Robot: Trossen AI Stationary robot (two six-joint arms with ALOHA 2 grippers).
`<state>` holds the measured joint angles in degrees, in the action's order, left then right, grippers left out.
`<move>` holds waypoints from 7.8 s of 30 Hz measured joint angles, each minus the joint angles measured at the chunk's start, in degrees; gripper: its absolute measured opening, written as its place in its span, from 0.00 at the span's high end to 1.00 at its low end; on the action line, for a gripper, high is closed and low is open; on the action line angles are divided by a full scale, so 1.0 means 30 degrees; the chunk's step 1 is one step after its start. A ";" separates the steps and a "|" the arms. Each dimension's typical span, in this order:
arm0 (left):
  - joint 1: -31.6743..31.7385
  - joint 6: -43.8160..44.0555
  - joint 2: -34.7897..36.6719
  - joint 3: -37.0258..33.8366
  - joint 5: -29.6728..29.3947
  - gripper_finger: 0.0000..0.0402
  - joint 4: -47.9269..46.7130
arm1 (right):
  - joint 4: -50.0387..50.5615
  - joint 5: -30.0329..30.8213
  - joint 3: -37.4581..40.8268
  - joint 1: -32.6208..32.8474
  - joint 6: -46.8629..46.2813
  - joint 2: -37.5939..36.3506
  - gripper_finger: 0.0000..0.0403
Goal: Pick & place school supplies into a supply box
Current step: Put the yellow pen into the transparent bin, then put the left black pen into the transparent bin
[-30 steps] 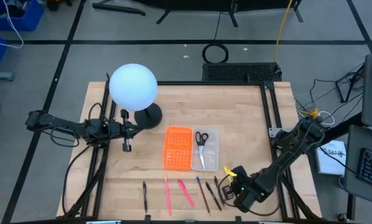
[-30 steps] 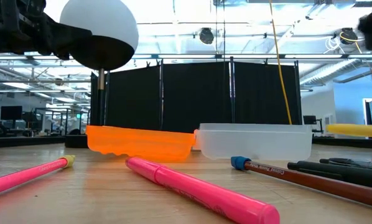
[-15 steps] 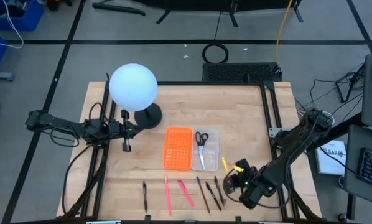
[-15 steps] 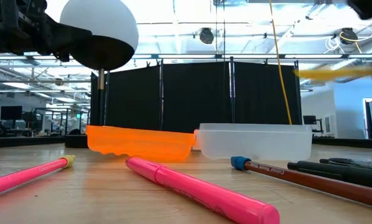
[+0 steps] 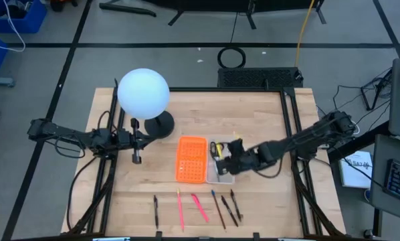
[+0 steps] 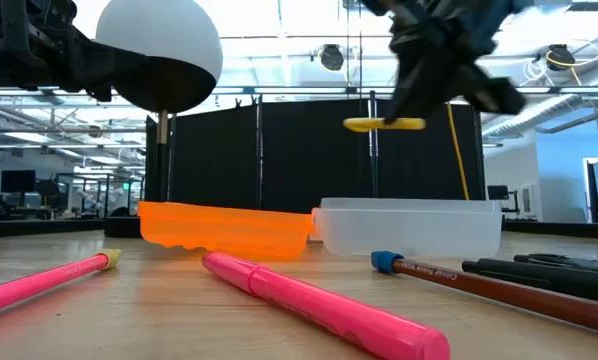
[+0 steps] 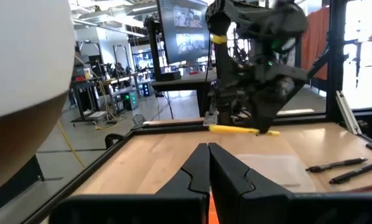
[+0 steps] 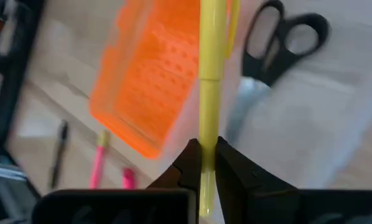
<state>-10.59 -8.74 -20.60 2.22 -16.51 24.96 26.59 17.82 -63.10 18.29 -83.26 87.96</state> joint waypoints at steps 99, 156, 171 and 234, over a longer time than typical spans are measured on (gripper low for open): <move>0.0022 -0.4848 -0.0002 0.0000 0.0464 0.98 -0.0404 | -2.5287 0.6022 2.0680 0.1065 2.6659 -1.4281 1.00; -1.2255 4.2977 -2.7616 2.7068 0.2936 0.98 -3.3786 | -1.7365 -0.6500 2.0505 0.0181 2.9486 -2.3601 1.00; -1.3398 4.5369 -3.0427 2.7532 0.5173 0.73 -2.7798 | -1.7342 -0.6496 2.0520 0.0181 2.9667 -2.3587 1.00; -0.9065 3.6901 -3.1135 3.1796 -0.2670 0.92 -2.6630 | -1.8052 -0.6474 2.0498 0.0181 3.0627 -2.3548 1.00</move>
<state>-37.79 101.97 -114.01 97.61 -24.52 -54.93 -27.56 -1.61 -1.61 18.83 8.62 17.32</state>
